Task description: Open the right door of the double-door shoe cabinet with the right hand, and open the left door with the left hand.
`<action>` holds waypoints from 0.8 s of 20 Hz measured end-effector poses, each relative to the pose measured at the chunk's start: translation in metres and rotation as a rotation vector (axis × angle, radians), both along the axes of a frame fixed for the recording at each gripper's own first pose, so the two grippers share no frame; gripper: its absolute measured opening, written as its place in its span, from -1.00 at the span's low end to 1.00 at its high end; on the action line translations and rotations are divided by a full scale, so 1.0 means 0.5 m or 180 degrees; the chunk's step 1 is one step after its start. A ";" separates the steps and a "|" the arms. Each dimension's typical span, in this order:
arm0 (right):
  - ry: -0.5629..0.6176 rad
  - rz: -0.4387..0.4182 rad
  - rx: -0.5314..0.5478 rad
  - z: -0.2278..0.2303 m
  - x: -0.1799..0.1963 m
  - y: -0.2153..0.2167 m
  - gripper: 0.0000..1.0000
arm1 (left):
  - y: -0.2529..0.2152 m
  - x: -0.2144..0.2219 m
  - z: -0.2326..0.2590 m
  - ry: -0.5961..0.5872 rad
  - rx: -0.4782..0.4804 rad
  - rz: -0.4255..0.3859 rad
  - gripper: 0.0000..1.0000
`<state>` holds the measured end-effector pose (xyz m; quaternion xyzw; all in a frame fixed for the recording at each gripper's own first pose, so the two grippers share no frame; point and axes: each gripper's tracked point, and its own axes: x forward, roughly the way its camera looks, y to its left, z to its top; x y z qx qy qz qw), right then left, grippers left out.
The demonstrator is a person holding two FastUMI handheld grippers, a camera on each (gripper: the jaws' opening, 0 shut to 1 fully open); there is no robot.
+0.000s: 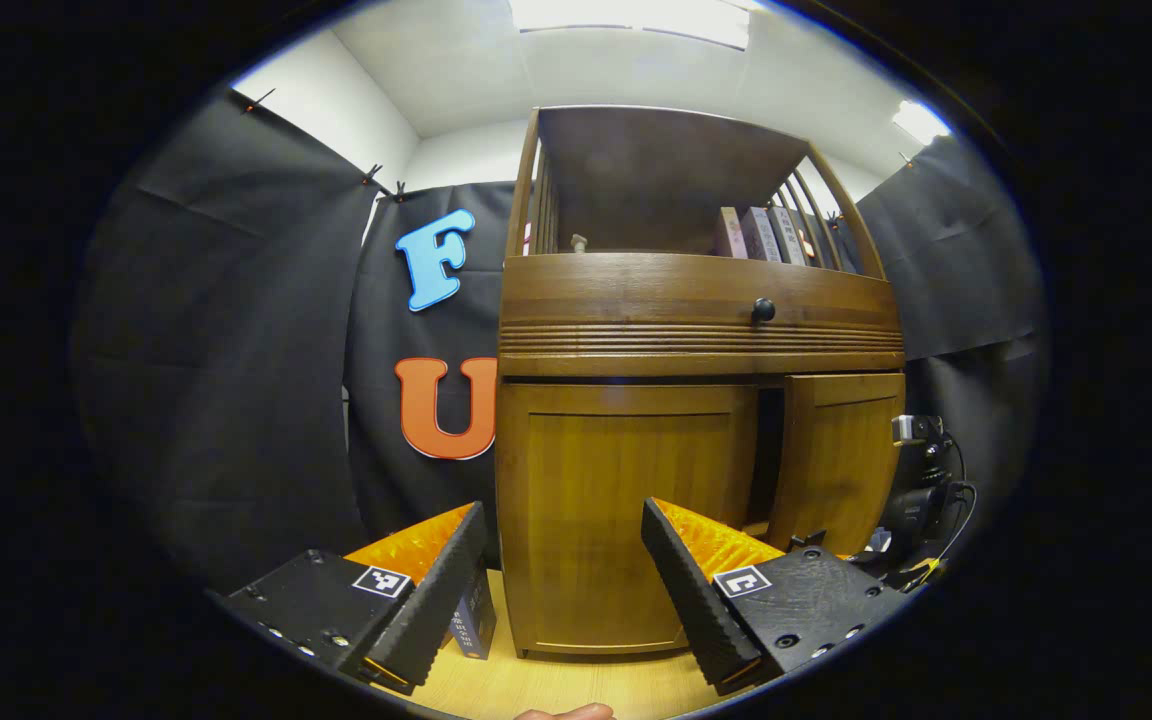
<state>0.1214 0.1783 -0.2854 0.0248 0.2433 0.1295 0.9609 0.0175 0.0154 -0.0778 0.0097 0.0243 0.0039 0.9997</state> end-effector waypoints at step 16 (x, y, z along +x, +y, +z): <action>-0.0053 -0.0002 -0.0008 0.031 -0.160 -0.131 -0.44 | -0.102 -0.061 -0.004 0.0099 -0.0029 -0.0238 0.89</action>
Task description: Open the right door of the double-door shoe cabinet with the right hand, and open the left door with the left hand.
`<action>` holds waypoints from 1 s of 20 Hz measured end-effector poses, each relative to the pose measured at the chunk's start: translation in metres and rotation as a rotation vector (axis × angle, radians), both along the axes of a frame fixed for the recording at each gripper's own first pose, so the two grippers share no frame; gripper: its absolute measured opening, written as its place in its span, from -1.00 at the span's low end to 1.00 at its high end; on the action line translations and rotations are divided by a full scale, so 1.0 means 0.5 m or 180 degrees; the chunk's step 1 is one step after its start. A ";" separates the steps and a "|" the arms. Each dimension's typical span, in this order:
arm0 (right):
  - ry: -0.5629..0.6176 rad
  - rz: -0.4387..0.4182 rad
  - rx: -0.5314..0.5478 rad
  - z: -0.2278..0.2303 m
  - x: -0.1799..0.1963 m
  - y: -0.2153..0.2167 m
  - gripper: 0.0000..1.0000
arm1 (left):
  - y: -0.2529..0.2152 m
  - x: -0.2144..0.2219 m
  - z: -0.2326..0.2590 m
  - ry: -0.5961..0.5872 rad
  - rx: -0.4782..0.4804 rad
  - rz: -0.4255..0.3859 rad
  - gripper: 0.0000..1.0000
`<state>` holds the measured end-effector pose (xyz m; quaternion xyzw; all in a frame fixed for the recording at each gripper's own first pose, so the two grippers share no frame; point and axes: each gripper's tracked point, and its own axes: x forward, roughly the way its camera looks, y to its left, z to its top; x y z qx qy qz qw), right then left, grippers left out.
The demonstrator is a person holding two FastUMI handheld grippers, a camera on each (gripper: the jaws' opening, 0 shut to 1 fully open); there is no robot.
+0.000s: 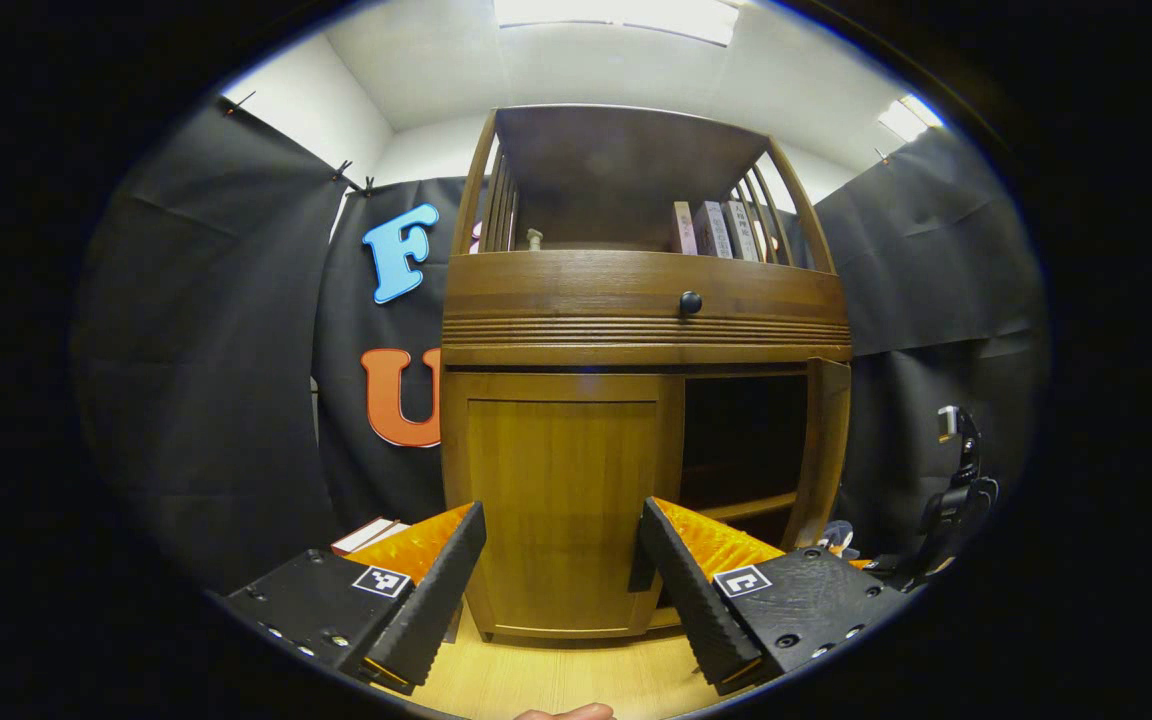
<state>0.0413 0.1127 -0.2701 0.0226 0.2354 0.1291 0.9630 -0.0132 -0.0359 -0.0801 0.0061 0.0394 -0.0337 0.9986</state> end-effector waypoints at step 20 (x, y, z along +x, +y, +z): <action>-0.0066 -0.0284 -0.0115 0.027 -0.081 -0.176 -0.63 | -0.155 0.010 -0.044 0.0205 -0.0167 -0.0370 0.88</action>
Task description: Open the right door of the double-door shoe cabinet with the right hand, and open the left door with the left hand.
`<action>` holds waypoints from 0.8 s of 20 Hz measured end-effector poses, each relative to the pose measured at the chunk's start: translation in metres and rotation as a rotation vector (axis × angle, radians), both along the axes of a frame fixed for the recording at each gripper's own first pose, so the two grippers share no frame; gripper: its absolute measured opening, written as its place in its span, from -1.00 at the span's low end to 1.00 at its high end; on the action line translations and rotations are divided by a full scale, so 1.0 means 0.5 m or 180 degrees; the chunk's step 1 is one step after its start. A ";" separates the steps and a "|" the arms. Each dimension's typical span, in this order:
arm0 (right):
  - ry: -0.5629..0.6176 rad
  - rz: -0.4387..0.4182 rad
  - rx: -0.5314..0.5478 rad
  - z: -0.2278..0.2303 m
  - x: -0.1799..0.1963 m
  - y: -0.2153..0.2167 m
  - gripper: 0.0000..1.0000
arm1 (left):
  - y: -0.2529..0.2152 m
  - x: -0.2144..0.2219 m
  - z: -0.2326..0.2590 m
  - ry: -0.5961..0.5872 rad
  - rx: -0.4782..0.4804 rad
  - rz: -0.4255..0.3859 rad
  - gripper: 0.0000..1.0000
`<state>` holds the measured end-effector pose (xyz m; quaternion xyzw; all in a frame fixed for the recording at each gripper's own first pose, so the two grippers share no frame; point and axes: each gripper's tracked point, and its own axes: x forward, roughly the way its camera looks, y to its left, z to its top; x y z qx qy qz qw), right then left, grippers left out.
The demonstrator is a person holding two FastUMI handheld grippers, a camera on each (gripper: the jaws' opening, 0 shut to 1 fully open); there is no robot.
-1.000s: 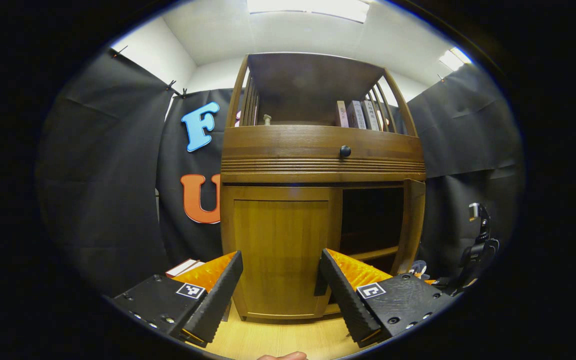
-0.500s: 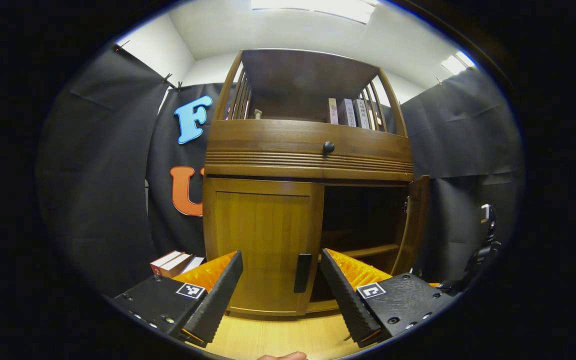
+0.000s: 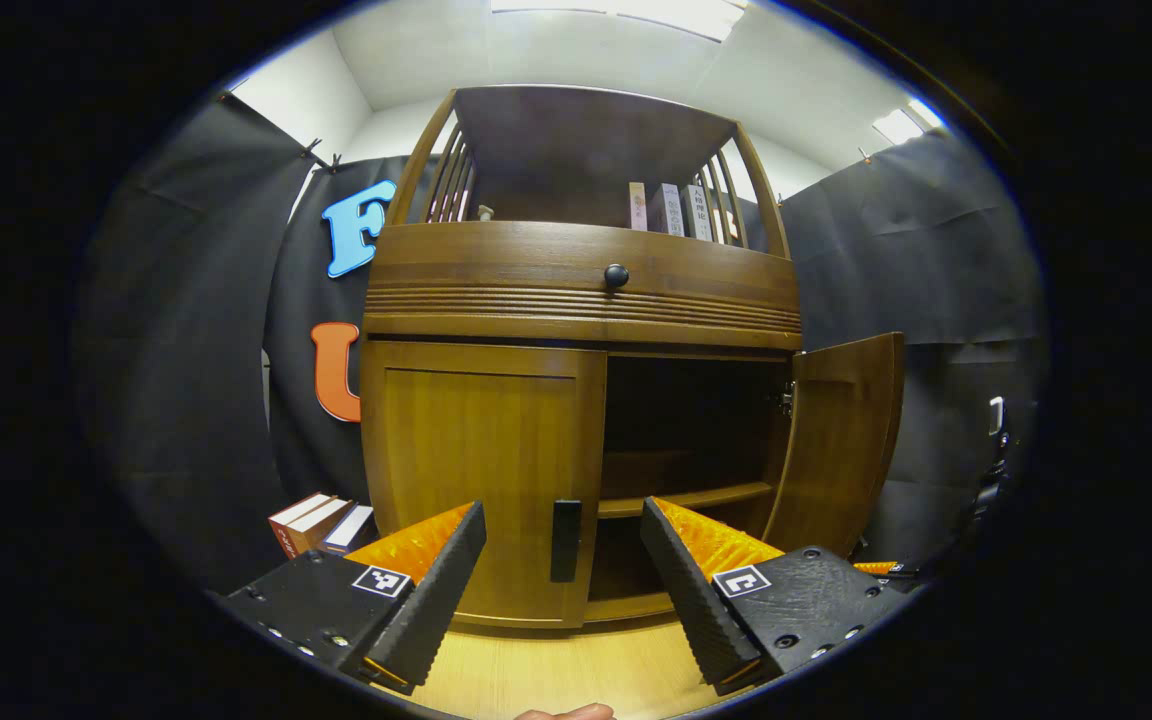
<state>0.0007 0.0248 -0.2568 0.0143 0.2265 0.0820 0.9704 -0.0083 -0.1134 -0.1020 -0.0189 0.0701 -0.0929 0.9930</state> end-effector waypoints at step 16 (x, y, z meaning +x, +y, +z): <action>0.0046 -0.0649 0.0055 0.012 -0.007 -0.183 -0.90 | -0.069 0.066 -0.082 0.0246 0.0045 -0.0183 0.88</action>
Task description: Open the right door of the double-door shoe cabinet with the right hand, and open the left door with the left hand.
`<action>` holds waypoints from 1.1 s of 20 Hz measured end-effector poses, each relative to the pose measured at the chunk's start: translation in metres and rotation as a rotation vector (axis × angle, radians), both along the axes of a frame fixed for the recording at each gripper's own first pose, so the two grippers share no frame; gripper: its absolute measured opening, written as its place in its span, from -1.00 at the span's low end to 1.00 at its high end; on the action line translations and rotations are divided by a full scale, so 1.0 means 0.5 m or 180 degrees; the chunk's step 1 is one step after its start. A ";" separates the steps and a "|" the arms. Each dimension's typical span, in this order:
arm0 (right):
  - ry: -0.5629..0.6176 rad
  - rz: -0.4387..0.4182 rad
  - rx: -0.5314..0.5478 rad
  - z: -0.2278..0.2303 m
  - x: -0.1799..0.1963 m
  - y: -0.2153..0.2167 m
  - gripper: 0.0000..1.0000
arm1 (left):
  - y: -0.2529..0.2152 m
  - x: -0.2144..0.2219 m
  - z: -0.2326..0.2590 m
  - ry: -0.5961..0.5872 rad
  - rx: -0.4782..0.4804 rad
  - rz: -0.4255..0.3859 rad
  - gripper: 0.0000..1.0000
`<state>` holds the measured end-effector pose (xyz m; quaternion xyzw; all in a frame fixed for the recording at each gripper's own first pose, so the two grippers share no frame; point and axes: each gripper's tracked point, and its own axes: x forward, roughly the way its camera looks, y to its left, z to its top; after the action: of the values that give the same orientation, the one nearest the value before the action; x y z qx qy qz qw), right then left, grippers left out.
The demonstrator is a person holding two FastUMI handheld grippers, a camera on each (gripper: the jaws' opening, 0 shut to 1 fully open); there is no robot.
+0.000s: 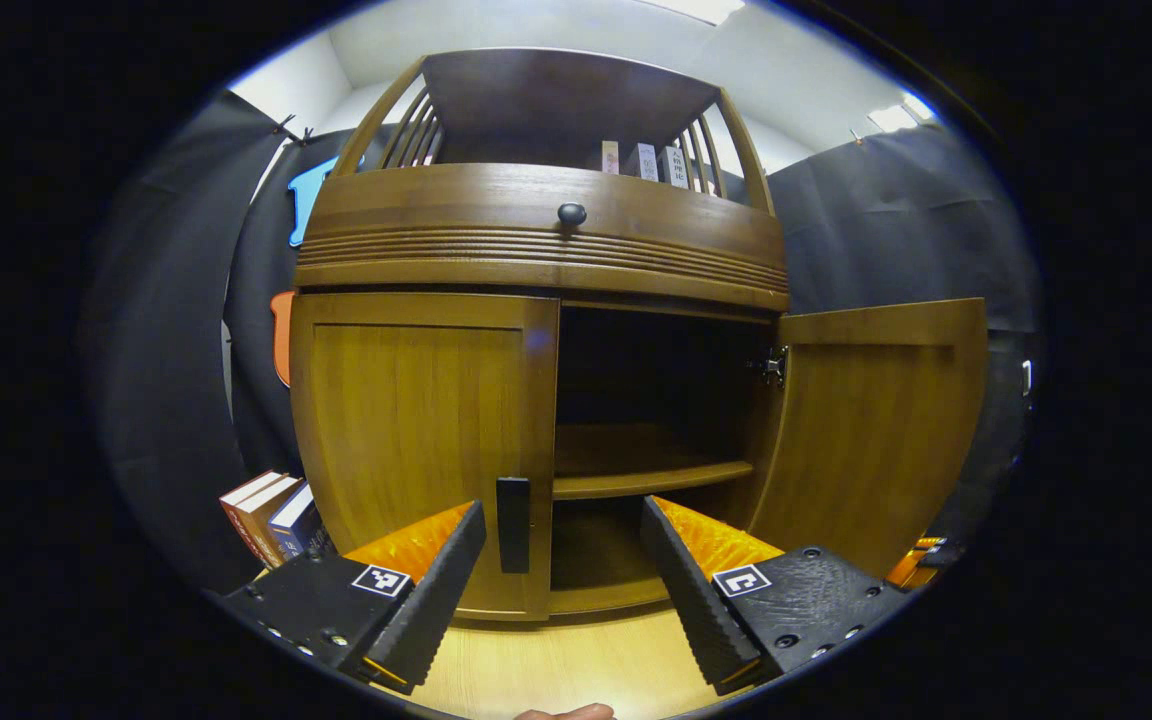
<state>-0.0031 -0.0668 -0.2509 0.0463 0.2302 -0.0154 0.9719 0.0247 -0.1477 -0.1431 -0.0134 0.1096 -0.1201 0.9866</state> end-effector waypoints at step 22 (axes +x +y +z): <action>-0.0025 -0.0101 -0.0174 0.033 -0.045 -0.106 -0.93 | 0.066 0.181 -0.225 0.0533 0.0153 0.0327 0.87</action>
<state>-0.0256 -0.1198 -0.2345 0.0234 0.2250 -0.0369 0.9734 0.1152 -0.1148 -0.2557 -0.0053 0.1937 -0.0651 0.9789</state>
